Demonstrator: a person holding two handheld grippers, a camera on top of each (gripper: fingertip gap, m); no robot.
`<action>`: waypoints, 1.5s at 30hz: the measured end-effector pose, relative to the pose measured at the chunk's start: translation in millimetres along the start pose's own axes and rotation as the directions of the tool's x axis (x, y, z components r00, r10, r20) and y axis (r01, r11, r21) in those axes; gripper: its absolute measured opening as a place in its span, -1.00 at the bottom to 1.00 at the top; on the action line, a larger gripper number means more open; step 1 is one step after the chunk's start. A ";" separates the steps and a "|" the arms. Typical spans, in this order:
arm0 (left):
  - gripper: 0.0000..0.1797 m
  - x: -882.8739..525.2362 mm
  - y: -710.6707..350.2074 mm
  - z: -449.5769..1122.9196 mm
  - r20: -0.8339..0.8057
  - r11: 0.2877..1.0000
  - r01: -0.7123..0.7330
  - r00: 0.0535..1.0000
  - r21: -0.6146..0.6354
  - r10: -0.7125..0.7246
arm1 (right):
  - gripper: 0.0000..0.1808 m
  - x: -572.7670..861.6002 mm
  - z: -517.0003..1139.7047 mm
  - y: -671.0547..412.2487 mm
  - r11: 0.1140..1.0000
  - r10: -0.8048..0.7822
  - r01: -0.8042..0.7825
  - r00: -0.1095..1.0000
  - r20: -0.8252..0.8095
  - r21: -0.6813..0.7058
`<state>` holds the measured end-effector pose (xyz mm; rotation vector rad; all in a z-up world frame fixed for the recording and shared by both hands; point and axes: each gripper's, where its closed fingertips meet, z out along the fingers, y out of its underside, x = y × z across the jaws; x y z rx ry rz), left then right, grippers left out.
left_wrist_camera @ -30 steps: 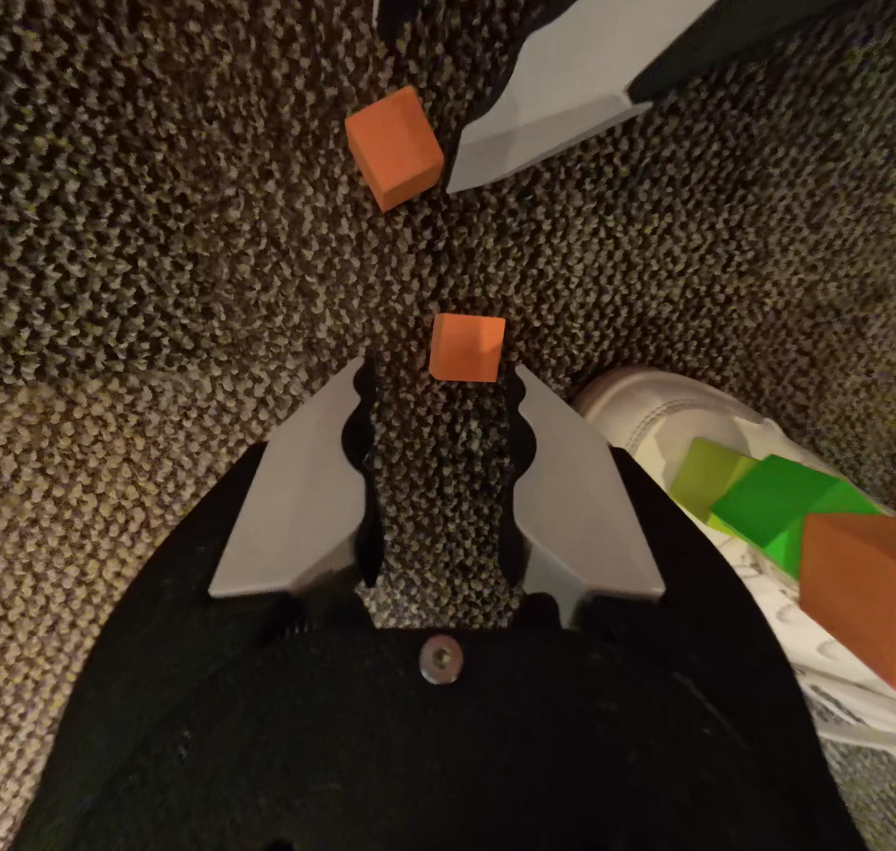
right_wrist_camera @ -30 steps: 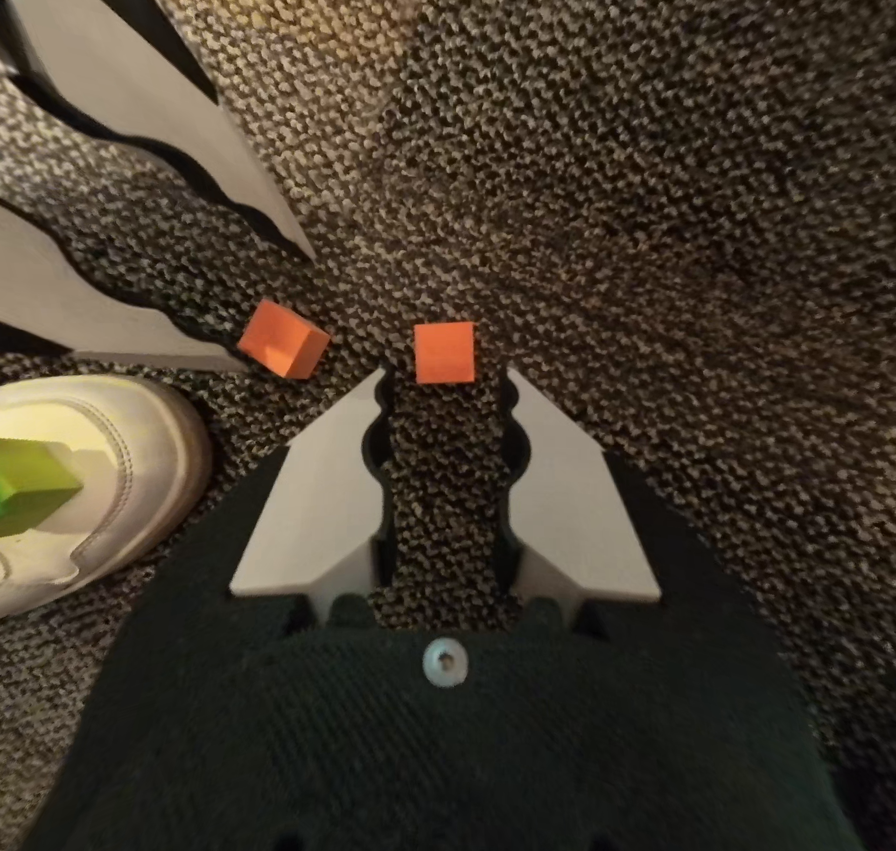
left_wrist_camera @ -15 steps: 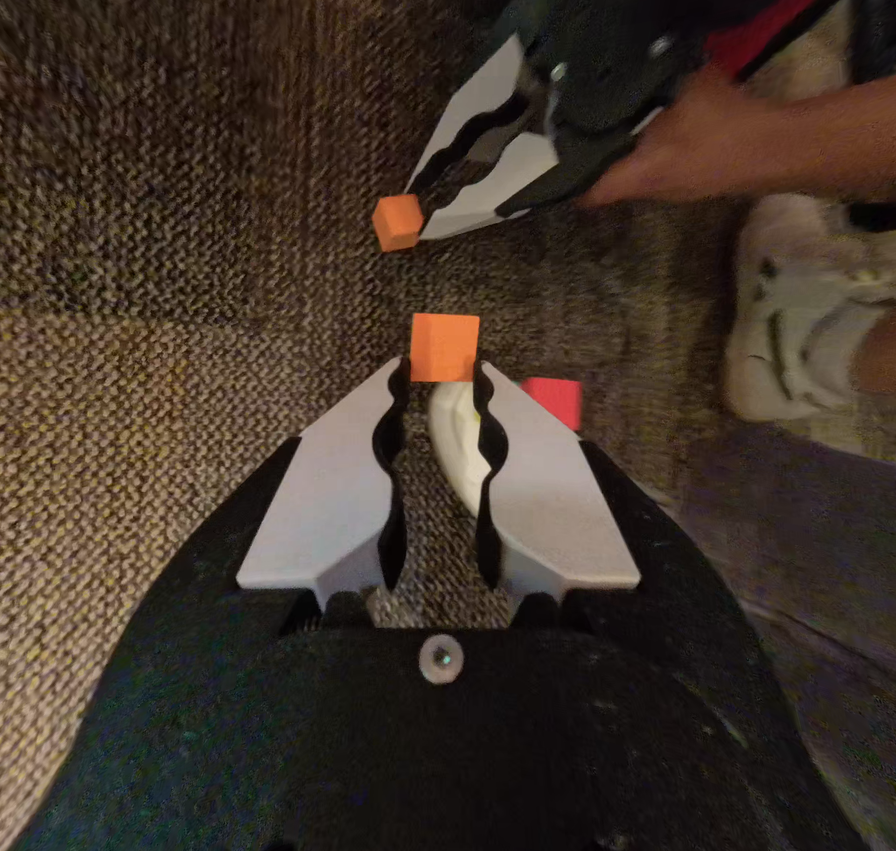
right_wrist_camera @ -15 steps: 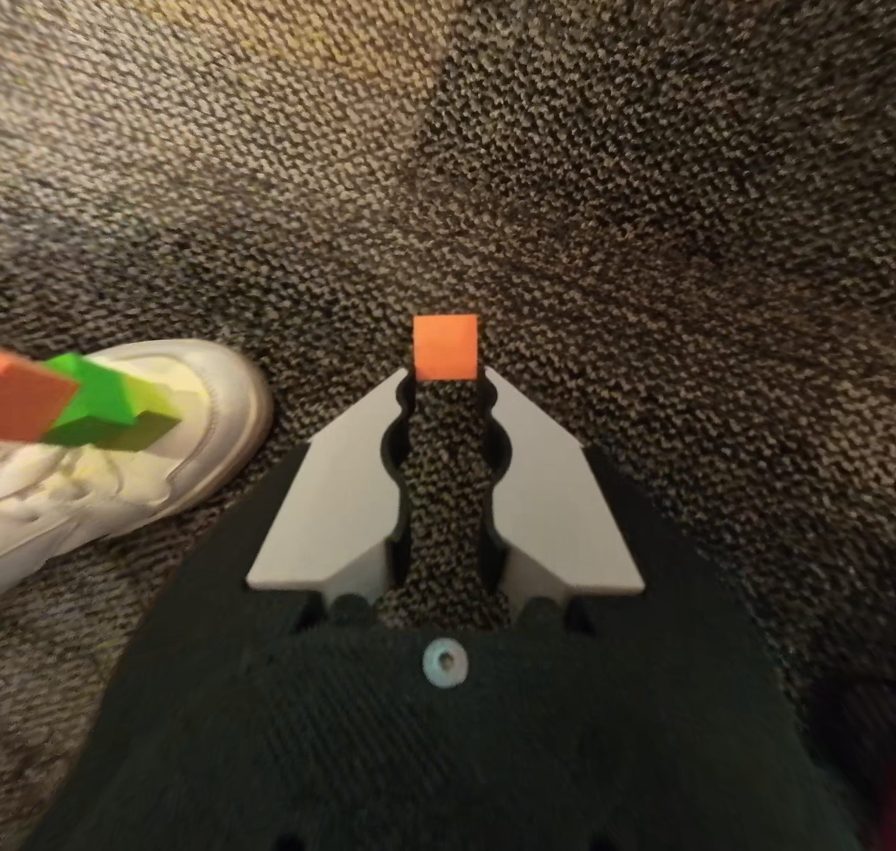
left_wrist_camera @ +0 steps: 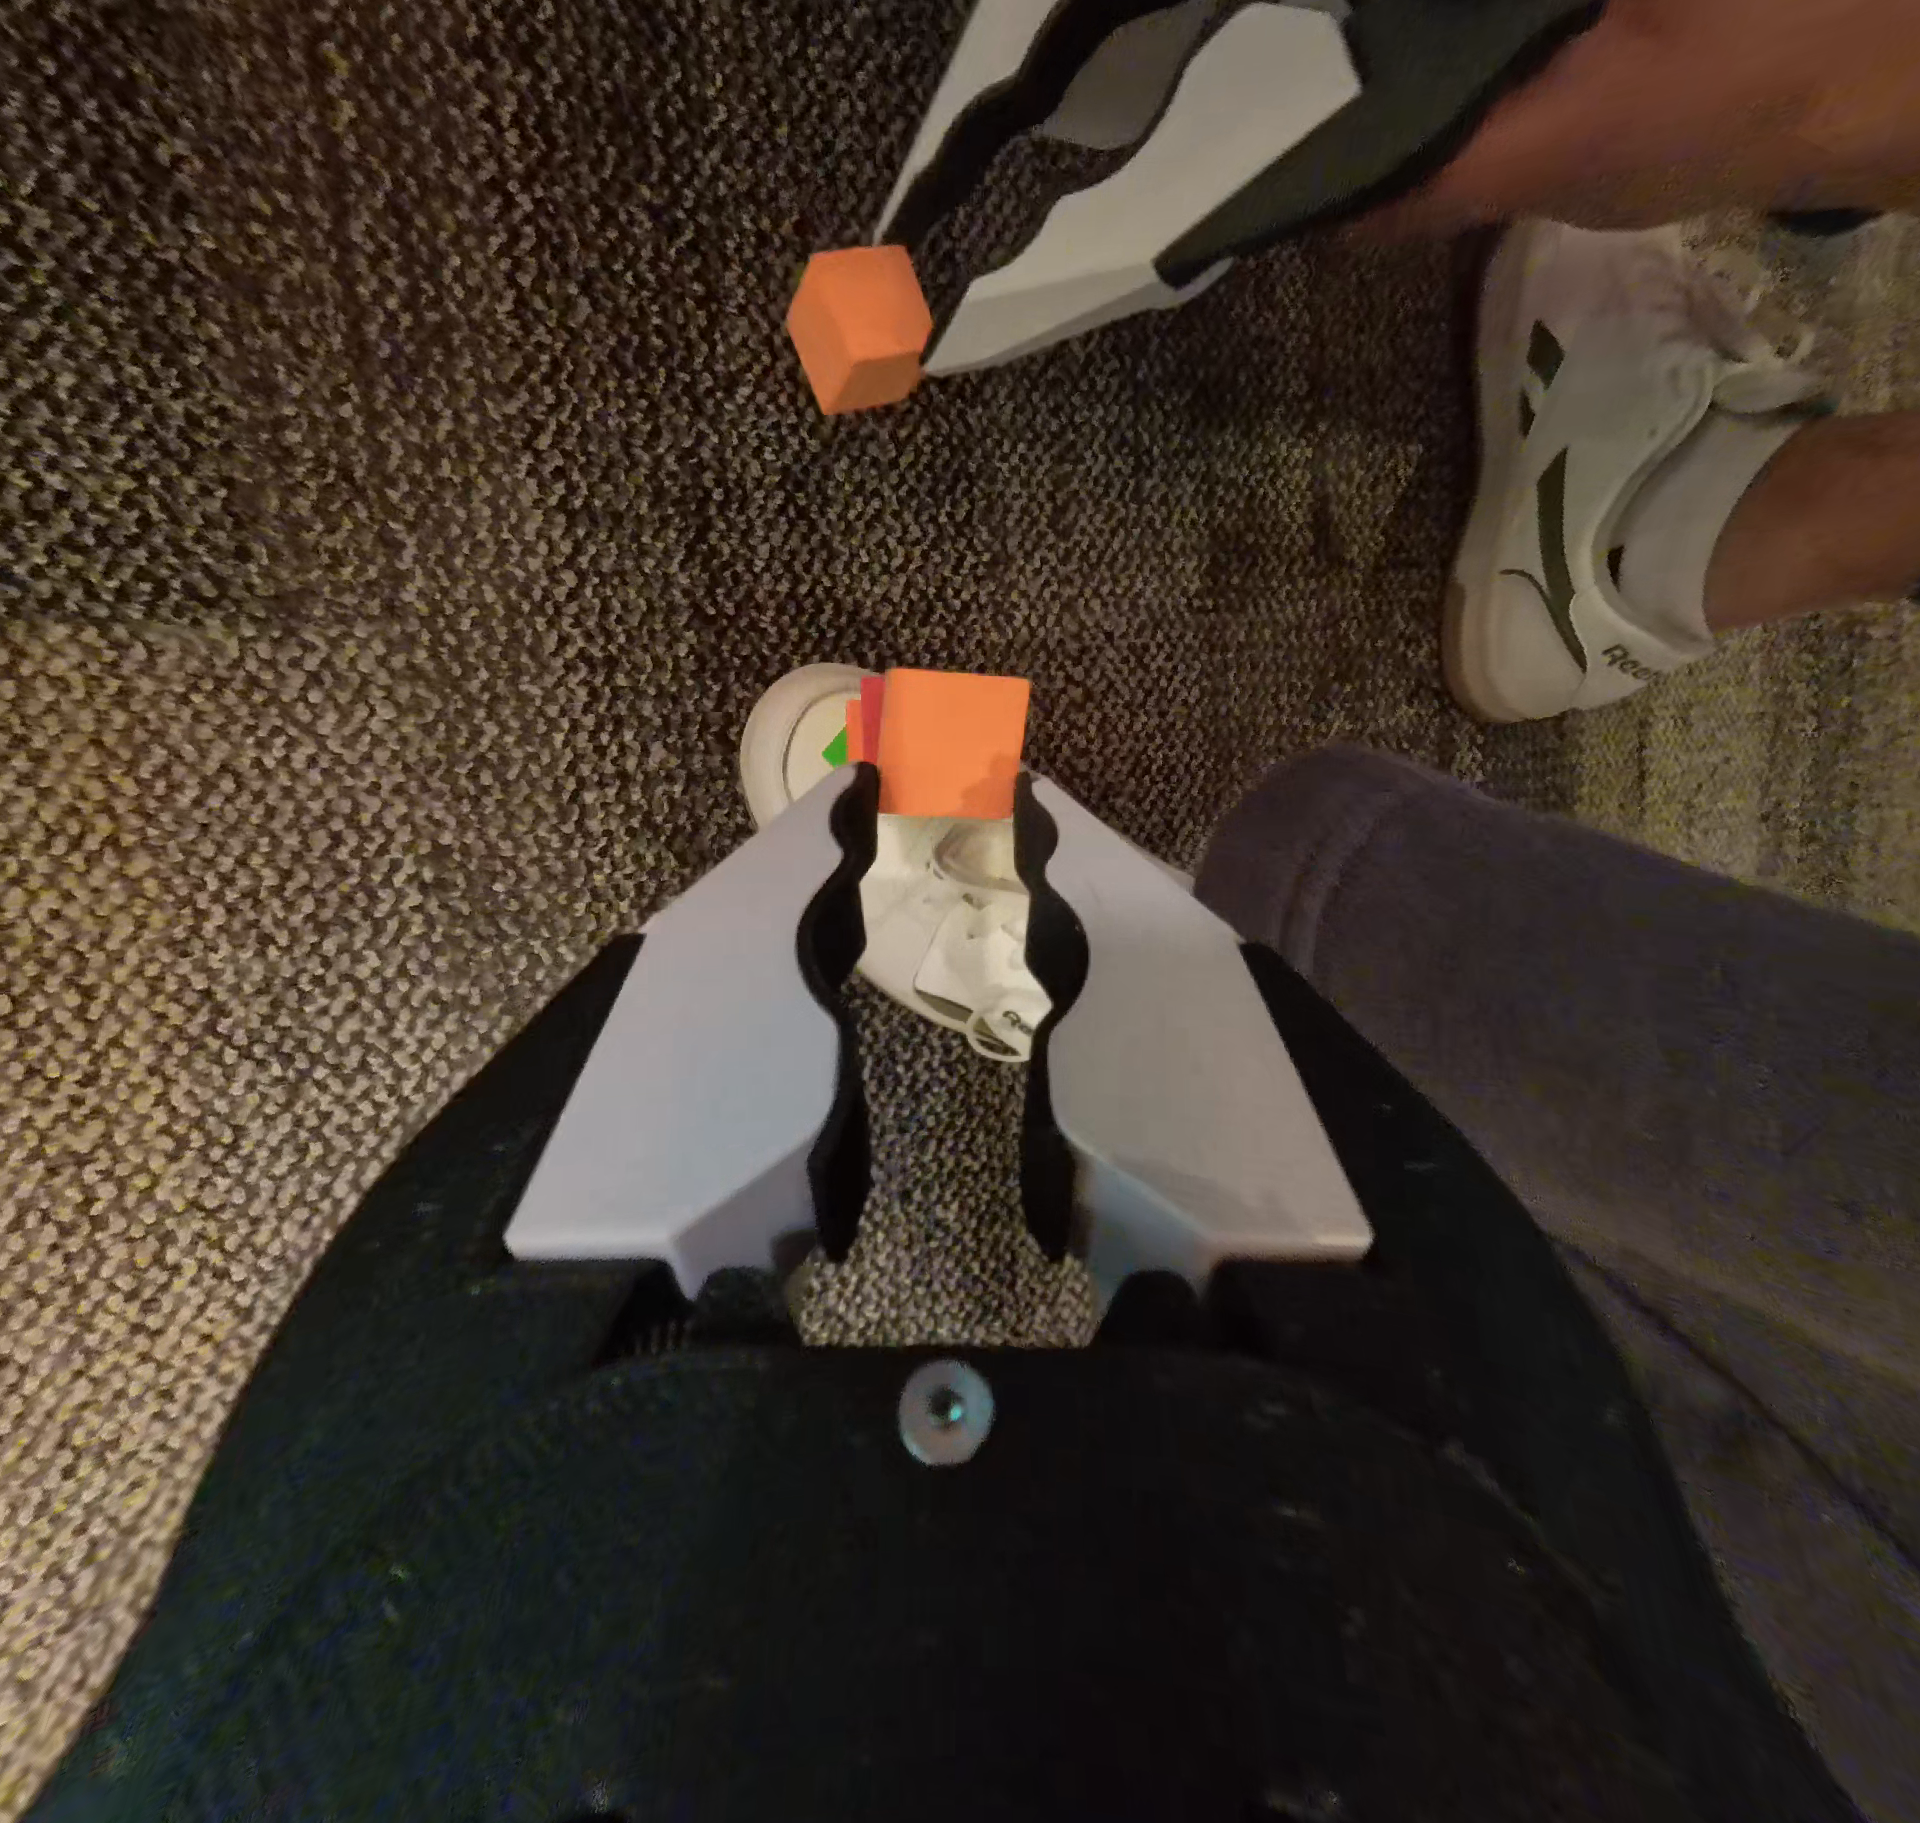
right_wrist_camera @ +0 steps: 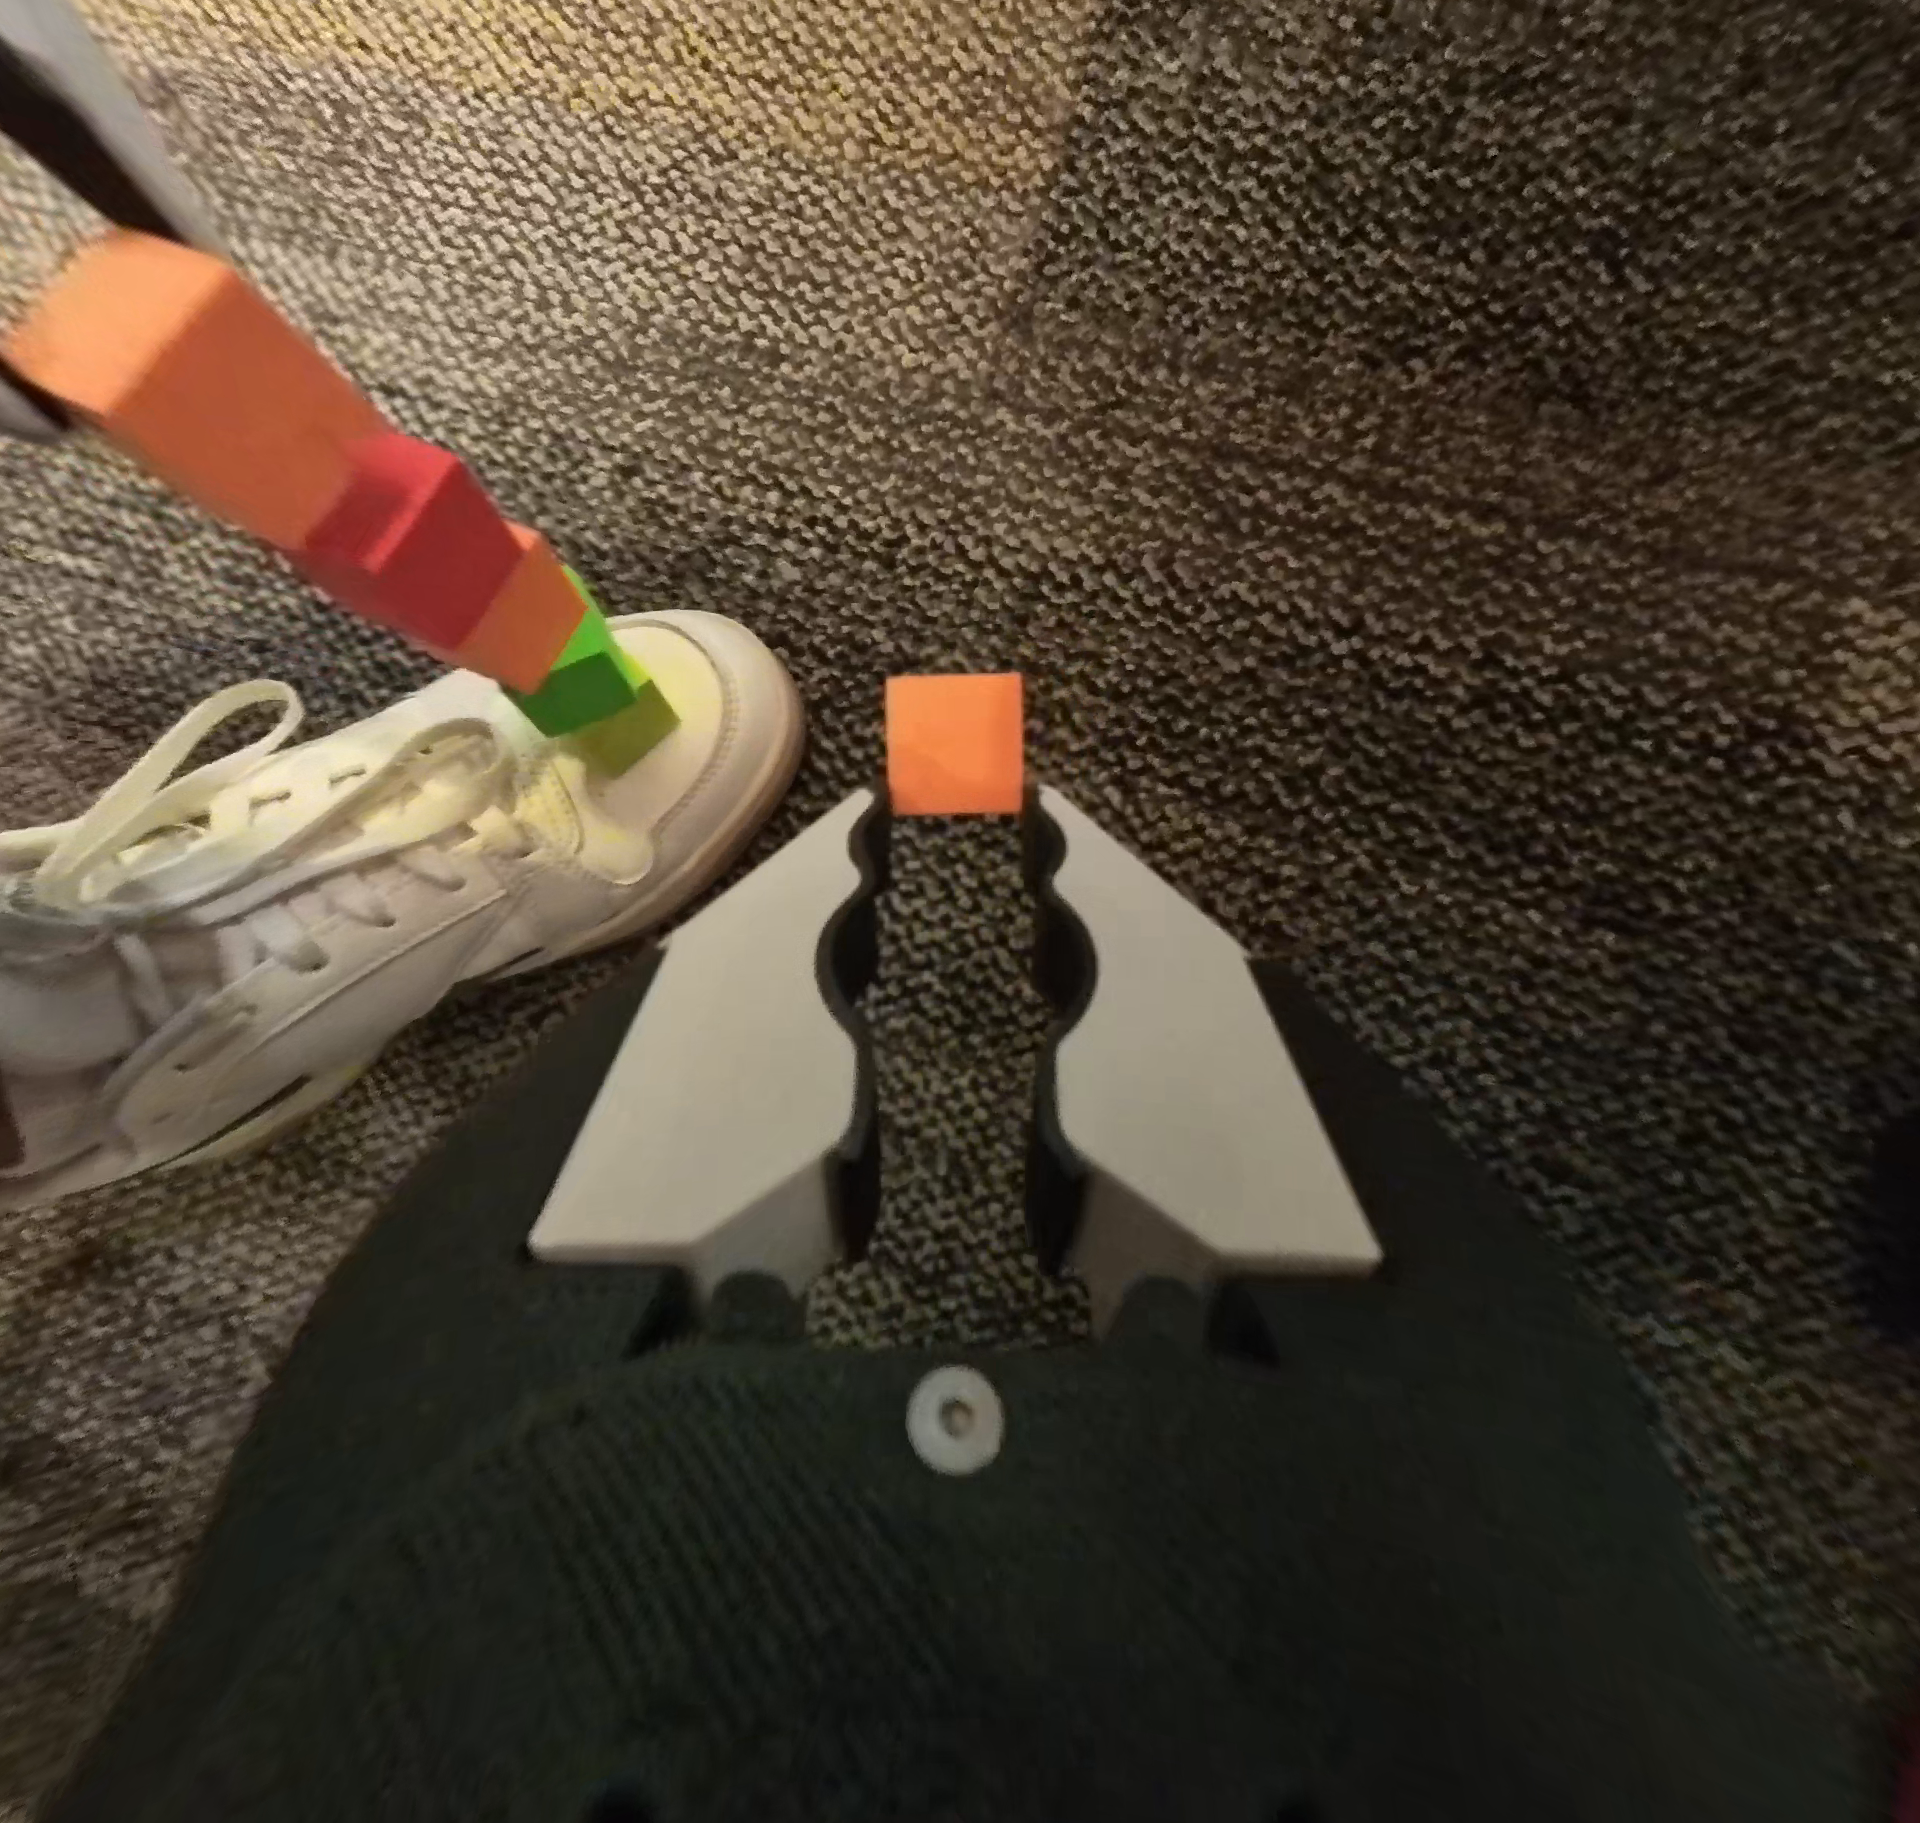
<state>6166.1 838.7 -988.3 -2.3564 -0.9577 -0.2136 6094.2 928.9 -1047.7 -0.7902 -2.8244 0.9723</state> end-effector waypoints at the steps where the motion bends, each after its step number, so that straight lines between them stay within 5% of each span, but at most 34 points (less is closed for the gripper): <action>1: -0.74 0.0 0.8 2.2 0.003 1.000 0.004 1.000 -0.004 -0.004 | -0.75 -3.4 -1.2 -0.1 1.000 0.003 -0.003 1.000 0.001 0.003; 14: -0.62 1.4 0.9 6.5 0.002 1.000 0.007 1.000 0.000 -0.007 | -0.75 -22.8 -30.3 -36.3 0.996 -0.009 0.006 0.999 0.034 0.094; 22: -0.59 0.3 5.7 8.8 0.007 1.000 0.010 1.000 -0.007 -0.010 | -0.74 -63.7 -54.0 -87.9 0.994 -0.013 -0.027 0.938 0.347 0.110; 28: -0.59 0.9 9.3 10.8 0.010 1.000 0.003 1.000 -0.016 -0.003 | -0.74 -73.7 -34.4 -95.6 0.995 -0.091 0.095 0.914 0.394 0.010; 36: -0.57 -8.6 16.8 8.9 0.028 0.998 0.057 0.998 0.001 -0.057 | -0.74 -47.0 -33.1 -92.3 0.997 -0.074 0.082 0.955 0.288 -0.014; 40: -0.34 -42.2 14.8 5.6 0.194 0.991 0.120 0.973 0.055 -0.129 | -0.75 4.7 -42.5 -91.2 0.995 -0.072 0.073 0.997 -0.009 0.070; 45: -0.34 -57.7 32.9 22.6 0.242 0.991 0.134 0.961 0.013 -0.133 | -0.75 13.1 -15.5 -43.3 0.997 -0.041 0.040 0.999 -0.023 -0.059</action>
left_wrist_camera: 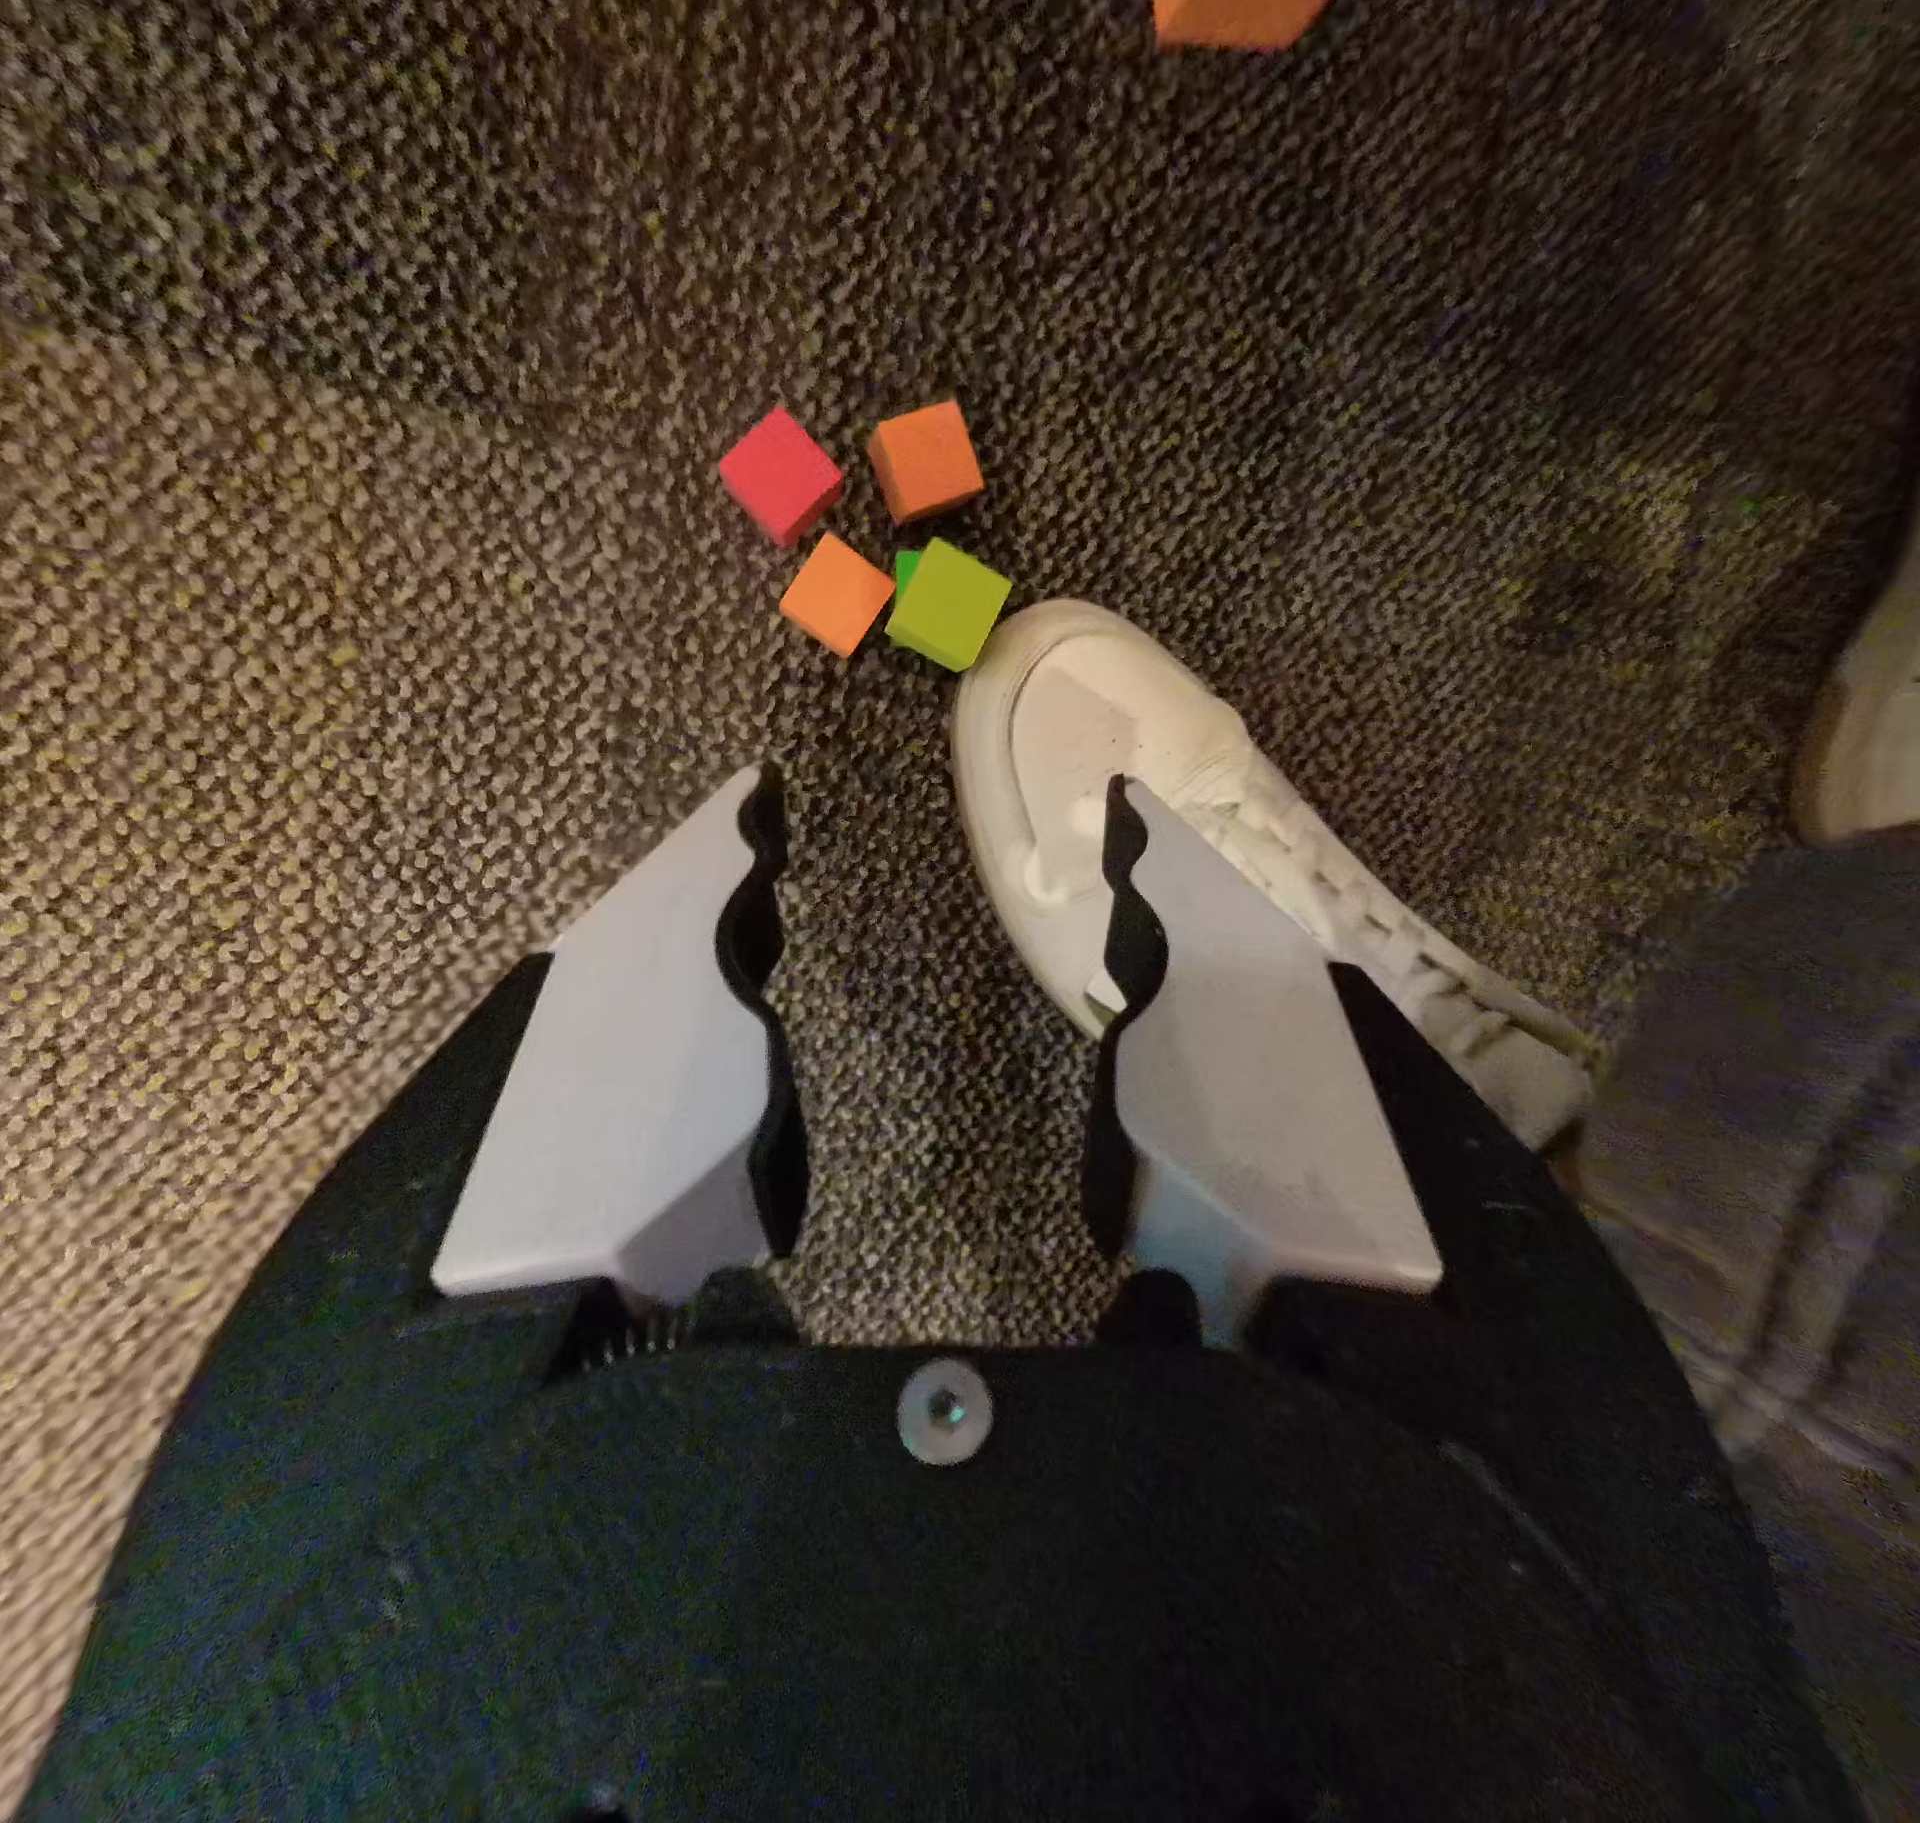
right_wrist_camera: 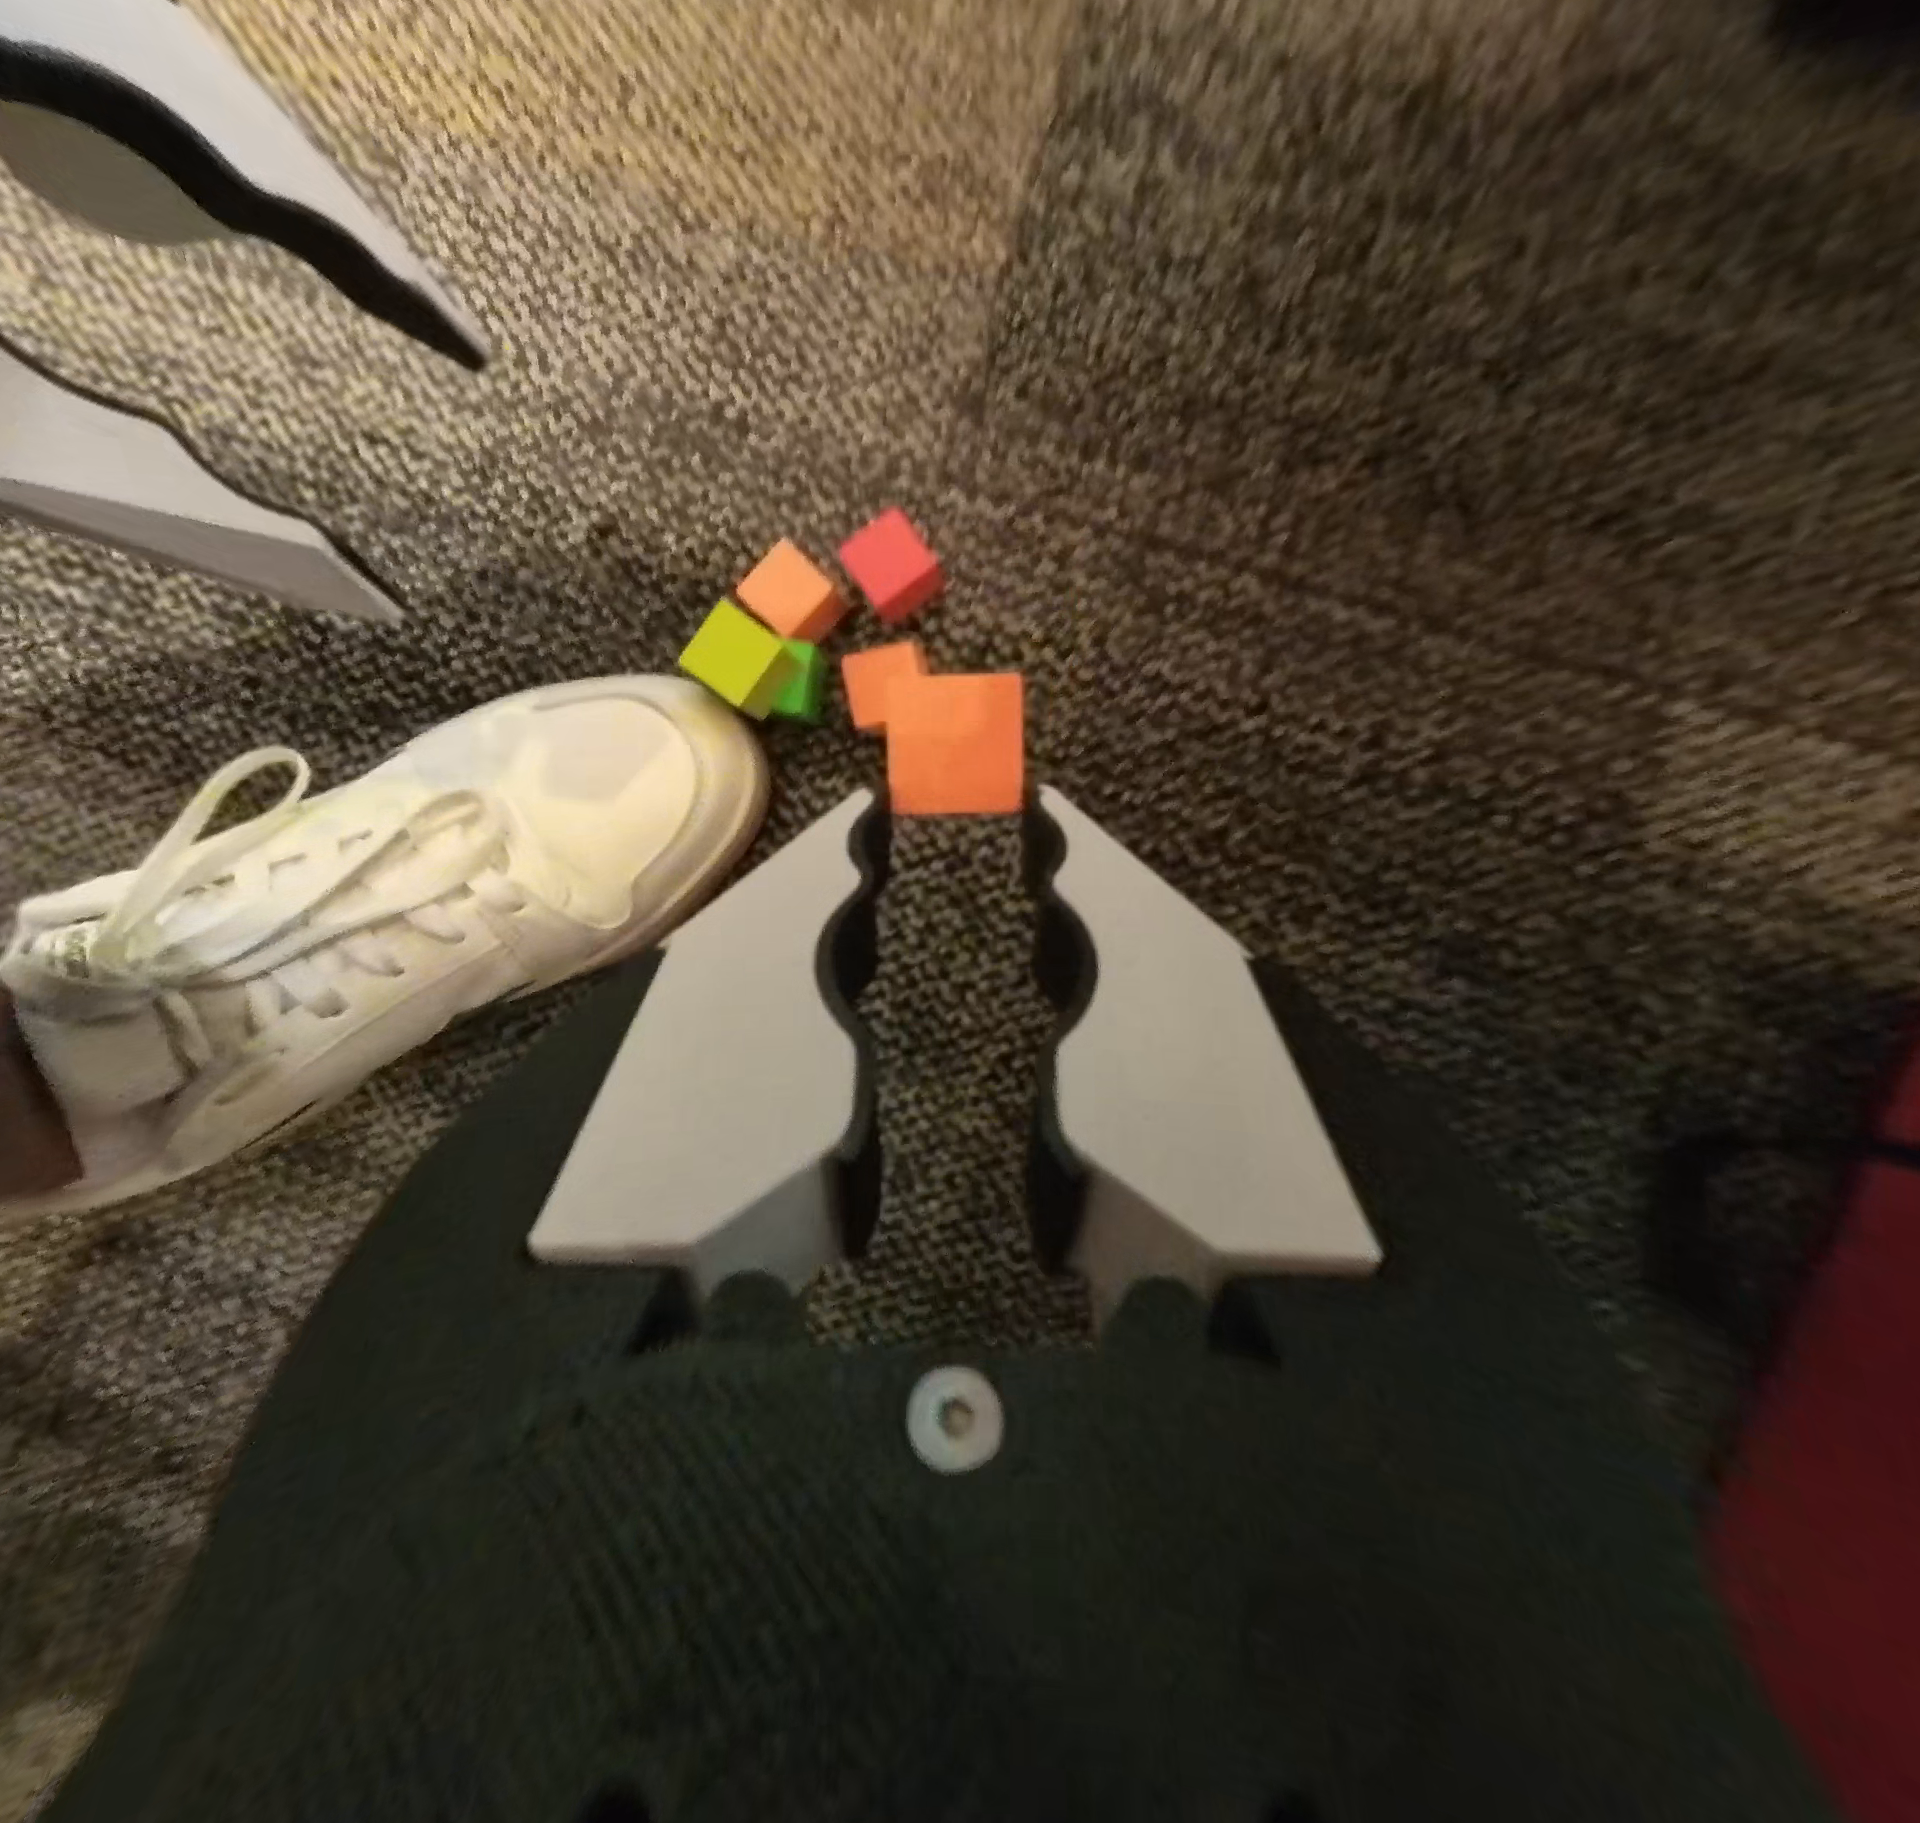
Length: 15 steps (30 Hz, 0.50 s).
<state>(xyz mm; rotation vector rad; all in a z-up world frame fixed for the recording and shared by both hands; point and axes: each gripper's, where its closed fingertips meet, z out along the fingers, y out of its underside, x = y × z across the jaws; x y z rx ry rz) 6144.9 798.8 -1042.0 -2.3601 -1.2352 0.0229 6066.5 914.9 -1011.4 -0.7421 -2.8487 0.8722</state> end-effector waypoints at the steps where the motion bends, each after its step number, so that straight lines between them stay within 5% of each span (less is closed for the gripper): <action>1: -0.34 1.2 2.5 8.0 -0.012 1.000 0.010 1.000 0.004 -0.010 | -0.74 -2.2 8.3 10.2 1.000 0.020 -0.019 1.000 0.015 -0.019; 7: -0.34 -0.7 5.7 65.7 0.030 0.999 -0.040 0.999 0.012 0.039 | -0.74 -12.3 60.2 89.9 0.978 0.148 -0.137 0.987 0.062 -0.155; 11: -0.36 -3.4 0.7 90.3 0.039 0.996 -0.091 0.995 -0.007 0.091 | -0.75 -32.0 62.9 91.2 0.976 0.206 -0.194 0.969 0.133 -0.096; 13: -0.67 4.2 -2.0 90.5 -0.037 0.996 -0.089 0.995 0.005 0.089 | -0.74 -39.7 56.3 77.8 0.981 0.192 -0.187 0.970 0.152 -0.045; 15: -0.72 4.6 -3.2 82.5 -0.056 0.997 -0.077 0.995 0.015 0.078 | -0.75 -50.6 50.2 63.9 0.984 0.177 -0.178 0.966 0.190 -0.012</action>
